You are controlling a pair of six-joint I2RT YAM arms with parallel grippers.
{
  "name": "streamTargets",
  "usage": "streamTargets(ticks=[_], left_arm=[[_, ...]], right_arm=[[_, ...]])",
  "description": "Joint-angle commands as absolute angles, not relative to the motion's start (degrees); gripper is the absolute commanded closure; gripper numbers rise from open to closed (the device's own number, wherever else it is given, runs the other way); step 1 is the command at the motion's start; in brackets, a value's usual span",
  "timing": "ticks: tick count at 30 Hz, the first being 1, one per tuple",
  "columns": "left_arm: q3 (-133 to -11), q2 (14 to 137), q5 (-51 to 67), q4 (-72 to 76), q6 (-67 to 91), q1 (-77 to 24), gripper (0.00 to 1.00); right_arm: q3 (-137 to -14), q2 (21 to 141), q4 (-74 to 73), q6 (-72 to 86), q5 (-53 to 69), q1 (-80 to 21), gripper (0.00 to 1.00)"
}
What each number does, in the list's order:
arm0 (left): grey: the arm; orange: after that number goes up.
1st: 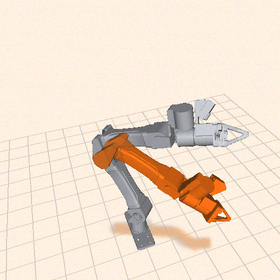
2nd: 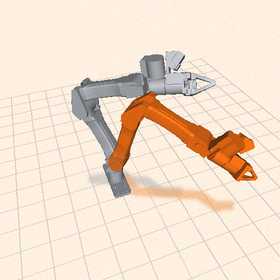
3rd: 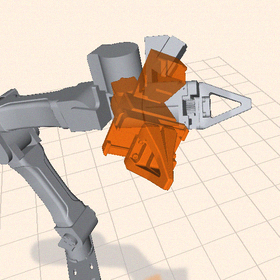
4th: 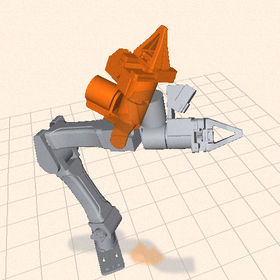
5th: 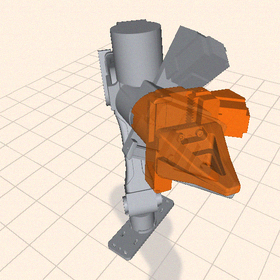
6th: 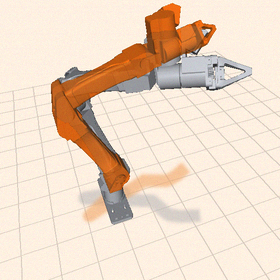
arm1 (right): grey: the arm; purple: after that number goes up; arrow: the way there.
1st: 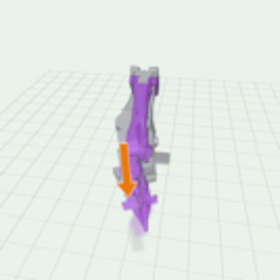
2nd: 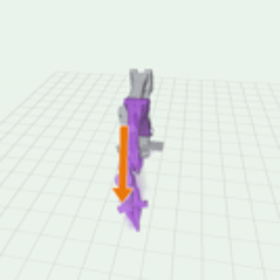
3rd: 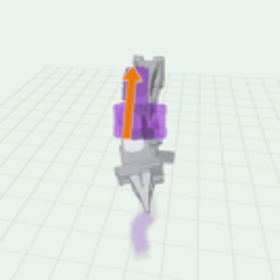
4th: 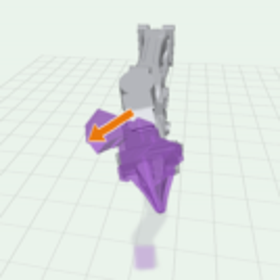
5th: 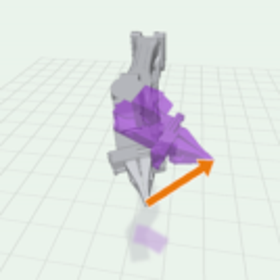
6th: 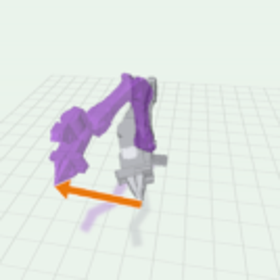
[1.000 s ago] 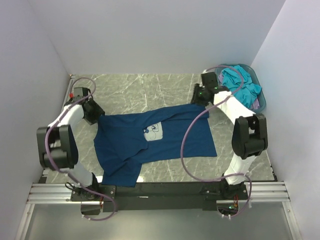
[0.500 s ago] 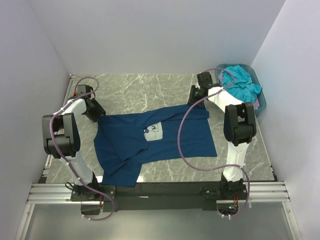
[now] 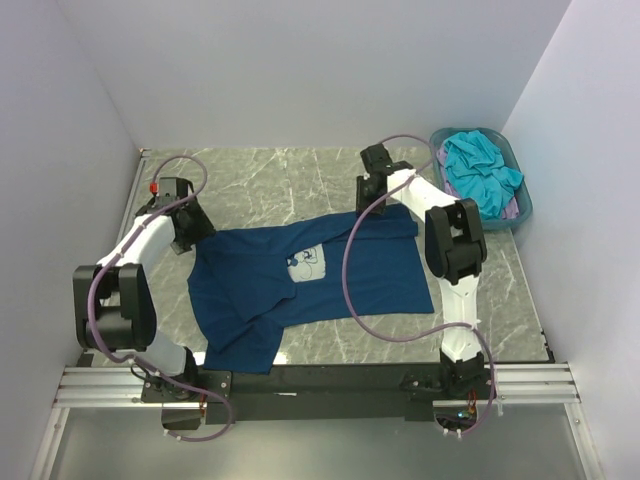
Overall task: Fold and stack the t-shirts
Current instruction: Fold the tshirt
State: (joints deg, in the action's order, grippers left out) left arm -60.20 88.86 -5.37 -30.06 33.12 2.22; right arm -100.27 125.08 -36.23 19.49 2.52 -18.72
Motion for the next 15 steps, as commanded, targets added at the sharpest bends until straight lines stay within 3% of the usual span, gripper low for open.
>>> streamTargets(ticks=[1,15], left_arm=[[-59.3,86.6,-8.6,-29.4,31.6,1.8,0.32],[-60.1,86.3,-8.0,-29.4,31.2,1.7,0.31]], right_arm=[[-102.2,124.7,-41.1,18.5,-1.7,-20.3,0.61],[-91.7,118.3,-42.5,18.5,-4.8,-24.8,0.61]])
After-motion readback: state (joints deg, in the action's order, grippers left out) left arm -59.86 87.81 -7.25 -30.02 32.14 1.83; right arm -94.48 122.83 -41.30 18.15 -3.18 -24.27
